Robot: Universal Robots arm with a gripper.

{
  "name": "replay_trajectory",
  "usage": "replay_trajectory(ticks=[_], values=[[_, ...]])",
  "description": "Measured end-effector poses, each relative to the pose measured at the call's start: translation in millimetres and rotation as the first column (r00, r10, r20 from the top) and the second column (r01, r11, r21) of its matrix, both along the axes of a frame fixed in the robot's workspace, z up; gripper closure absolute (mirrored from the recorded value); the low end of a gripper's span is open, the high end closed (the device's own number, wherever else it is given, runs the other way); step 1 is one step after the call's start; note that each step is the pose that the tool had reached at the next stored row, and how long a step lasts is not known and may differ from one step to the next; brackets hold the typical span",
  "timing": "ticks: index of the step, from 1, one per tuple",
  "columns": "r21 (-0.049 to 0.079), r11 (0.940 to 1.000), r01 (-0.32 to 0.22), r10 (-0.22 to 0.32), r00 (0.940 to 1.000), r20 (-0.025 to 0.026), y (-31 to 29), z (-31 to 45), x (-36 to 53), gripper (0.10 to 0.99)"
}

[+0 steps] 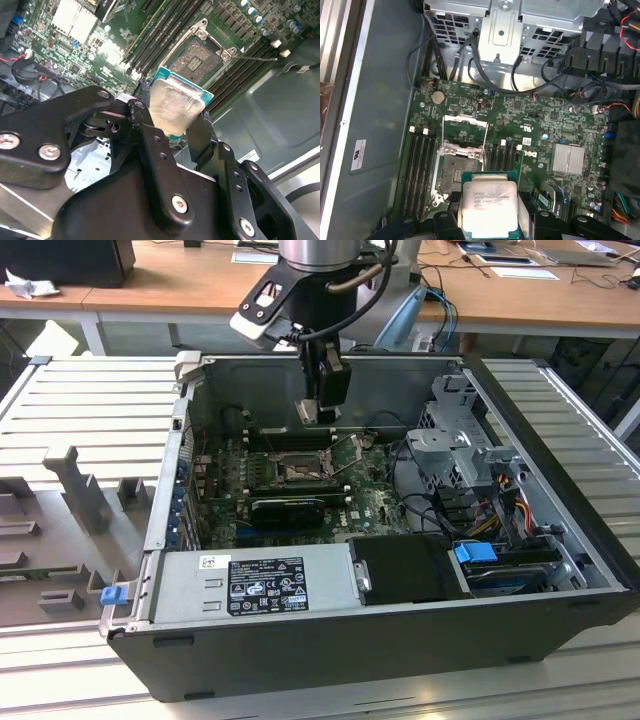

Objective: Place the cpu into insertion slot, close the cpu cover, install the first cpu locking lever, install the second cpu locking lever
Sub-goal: 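Place the cpu into insertion slot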

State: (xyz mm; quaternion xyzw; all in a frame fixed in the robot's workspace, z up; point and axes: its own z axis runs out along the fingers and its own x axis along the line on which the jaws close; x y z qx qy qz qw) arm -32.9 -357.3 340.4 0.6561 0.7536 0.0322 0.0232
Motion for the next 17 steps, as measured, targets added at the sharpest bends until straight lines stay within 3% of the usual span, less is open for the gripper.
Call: replay_trajectory(ticks=[4,17], values=[[-0.002,0.9986,0.053,-0.053,0.9986,0.0,0.1,-2.5,-0.1,0.557],[-0.002,0.9983,0.058,-0.058,0.9983,-0.0009,0.2,-28.3,-0.1,0.557]])
